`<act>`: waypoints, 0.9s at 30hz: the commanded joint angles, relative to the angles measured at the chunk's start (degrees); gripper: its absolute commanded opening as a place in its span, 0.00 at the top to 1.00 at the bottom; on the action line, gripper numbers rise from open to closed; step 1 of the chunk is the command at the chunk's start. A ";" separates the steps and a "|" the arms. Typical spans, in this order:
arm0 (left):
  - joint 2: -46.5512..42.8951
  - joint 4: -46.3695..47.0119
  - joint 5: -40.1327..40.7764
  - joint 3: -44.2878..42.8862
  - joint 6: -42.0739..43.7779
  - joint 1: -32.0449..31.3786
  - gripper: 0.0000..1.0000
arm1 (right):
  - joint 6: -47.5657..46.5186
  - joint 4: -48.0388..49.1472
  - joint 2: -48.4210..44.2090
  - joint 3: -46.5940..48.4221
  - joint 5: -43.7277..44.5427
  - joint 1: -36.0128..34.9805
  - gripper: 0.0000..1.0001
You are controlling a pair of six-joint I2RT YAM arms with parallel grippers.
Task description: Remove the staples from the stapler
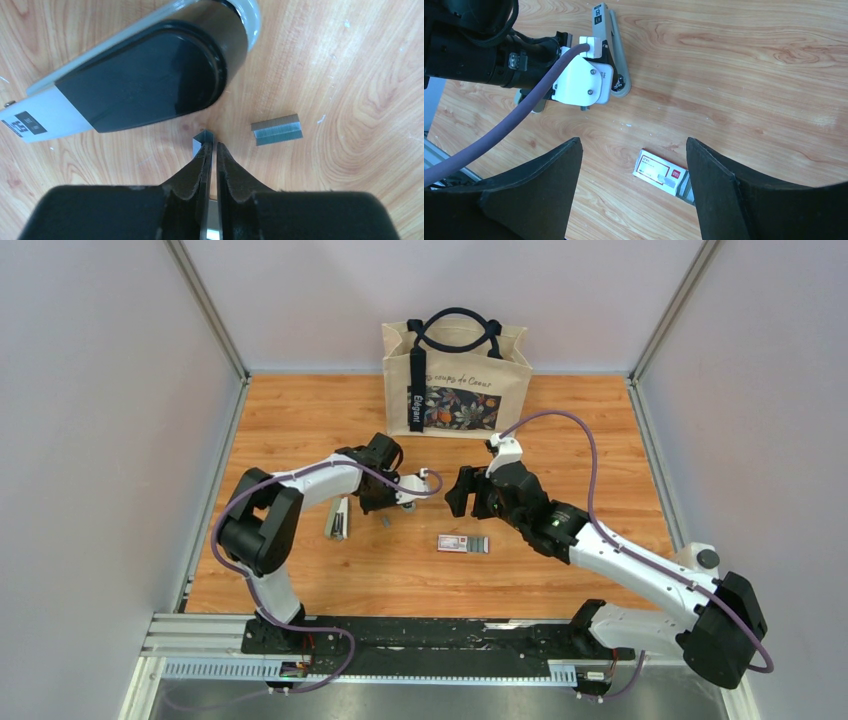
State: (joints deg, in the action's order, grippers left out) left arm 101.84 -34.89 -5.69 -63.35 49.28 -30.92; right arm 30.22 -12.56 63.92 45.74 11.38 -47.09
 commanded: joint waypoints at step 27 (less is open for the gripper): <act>-4.20 -2.90 -3.54 0.69 5.56 -0.72 0.63 | 1.07 2.45 -1.61 -0.65 -1.00 0.24 0.22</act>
State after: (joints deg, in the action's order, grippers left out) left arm 97.71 -38.65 -8.97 -62.28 50.89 -31.16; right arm 30.87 -12.53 63.35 45.74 10.79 -47.07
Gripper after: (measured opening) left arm 0.372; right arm 0.784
